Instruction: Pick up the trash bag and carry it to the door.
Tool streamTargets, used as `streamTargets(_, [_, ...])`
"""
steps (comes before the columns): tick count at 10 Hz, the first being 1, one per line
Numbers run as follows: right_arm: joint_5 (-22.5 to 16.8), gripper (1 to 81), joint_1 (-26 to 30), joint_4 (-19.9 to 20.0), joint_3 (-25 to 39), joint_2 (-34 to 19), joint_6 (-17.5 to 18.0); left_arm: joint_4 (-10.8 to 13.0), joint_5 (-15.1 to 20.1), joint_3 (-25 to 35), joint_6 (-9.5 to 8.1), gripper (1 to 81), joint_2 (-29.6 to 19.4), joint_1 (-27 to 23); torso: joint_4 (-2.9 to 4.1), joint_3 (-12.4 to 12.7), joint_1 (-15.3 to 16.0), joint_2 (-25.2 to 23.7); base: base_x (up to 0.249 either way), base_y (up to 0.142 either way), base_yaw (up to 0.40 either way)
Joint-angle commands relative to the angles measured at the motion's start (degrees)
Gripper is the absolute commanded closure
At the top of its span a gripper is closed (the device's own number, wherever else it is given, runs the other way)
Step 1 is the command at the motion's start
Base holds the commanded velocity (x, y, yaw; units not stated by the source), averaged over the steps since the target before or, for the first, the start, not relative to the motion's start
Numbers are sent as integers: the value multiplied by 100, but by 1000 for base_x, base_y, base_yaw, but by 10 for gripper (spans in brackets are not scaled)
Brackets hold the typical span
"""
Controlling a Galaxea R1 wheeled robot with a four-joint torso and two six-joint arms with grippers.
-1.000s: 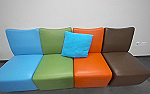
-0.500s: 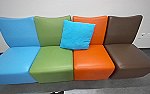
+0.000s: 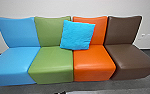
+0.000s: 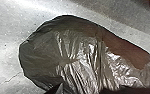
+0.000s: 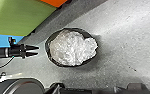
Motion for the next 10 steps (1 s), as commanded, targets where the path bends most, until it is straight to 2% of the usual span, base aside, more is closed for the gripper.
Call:
streamTargets(1, [-250,10,383,129,193,-351,2,-115,430,-131,0,10,120,-602,0,0,358,-556,0,0,0])
streamTargets(3, [-250,10,383,129,202,-350,2,-133,430,-123,-52,10,138,-602,0,-468,608,-956,0,0,0])
streamTargets(5, [-250,10,383,129,202,-350,2,-124,430,-123,-255,10,199,-602,0,-756,815,-1294,0,0,0])
streamTargets(7, [-250,10,383,129,184,-342,2,-115,430,-132,-352,10,208,-602,0,-1137,1069,-1699,0,0,0])
streamTargets(8, [-250,10,383,130,193,-333,2,-89,404,-166,-352,10,208,-602,0,-802,1204,-1915,0,0,0])
streamTargets(9, [-250,10,383,130,184,-324,2,-89,368,-272,-343,10,234,-636,0,-955,1307,-2090,0,0,0])
streamTargets(10, [-250,10,383,138,175,-324,2,-80,359,-299,-343,10,278,-637,0,-992,1397,-2230,0,0,0])
